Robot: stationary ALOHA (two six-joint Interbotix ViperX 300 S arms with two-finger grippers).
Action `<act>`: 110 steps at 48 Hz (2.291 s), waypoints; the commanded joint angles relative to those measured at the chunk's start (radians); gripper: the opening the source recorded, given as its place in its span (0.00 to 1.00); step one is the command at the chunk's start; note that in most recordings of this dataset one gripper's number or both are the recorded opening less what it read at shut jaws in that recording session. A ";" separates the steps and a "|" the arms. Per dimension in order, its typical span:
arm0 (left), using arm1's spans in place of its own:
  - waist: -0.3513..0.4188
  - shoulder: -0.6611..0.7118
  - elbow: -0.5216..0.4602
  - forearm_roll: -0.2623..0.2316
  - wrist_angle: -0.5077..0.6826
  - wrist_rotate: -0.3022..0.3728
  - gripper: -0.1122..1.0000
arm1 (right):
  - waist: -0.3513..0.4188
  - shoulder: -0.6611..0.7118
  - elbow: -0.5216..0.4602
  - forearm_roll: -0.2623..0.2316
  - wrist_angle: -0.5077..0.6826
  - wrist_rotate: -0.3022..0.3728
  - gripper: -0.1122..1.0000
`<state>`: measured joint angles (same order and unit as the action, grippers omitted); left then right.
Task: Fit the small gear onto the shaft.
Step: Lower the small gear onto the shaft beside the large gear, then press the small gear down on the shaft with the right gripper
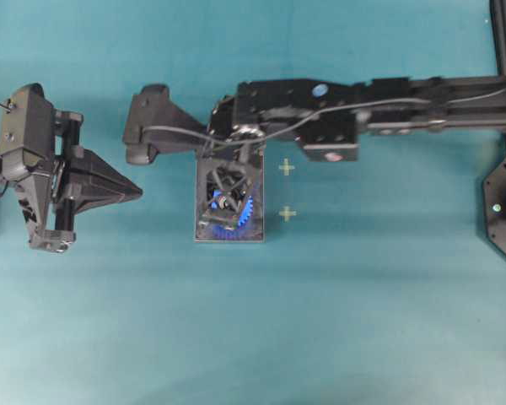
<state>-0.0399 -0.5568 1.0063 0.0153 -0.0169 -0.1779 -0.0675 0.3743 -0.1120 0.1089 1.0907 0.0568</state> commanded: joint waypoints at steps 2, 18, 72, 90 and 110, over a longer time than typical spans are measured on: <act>-0.005 -0.003 -0.014 0.003 -0.008 -0.002 0.10 | -0.020 0.005 -0.015 0.000 -0.002 -0.011 0.09; -0.003 -0.006 -0.014 0.003 -0.008 -0.002 0.10 | -0.049 -0.020 0.083 0.000 -0.006 0.005 0.09; -0.003 0.002 -0.015 0.003 -0.012 -0.002 0.10 | 0.000 -0.097 0.158 -0.003 -0.204 0.166 0.09; -0.005 0.000 -0.012 0.003 -0.012 -0.002 0.10 | -0.002 -0.112 0.245 0.005 -0.181 0.179 0.09; -0.003 0.000 -0.005 0.003 -0.012 -0.002 0.10 | 0.094 -0.291 0.379 0.032 -0.163 0.291 0.09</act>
<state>-0.0414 -0.5522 1.0109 0.0153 -0.0199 -0.1810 0.0307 0.1442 0.2761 0.1411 0.9403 0.3329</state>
